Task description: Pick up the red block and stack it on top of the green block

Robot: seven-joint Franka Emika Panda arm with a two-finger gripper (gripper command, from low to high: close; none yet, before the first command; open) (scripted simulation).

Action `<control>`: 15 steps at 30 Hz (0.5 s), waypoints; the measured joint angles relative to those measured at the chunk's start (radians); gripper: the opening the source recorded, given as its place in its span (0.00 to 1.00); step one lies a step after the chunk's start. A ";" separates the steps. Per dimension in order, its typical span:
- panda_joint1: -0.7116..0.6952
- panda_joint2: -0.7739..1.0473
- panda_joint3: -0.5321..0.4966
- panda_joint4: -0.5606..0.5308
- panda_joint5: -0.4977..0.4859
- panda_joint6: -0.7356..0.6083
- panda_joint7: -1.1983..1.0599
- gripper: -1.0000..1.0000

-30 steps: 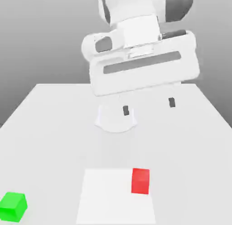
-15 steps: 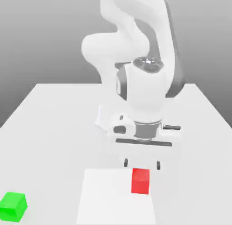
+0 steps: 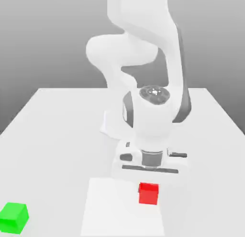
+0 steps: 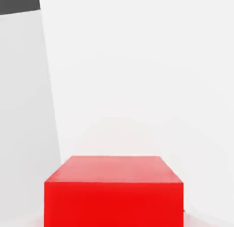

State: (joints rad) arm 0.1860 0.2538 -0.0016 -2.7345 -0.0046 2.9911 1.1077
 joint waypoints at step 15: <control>-0.056 -0.223 -0.026 0.006 -0.016 -0.228 -0.040 0.00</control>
State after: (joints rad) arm 0.1295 0.0312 -0.0278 -2.7287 -0.0205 2.7634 1.0674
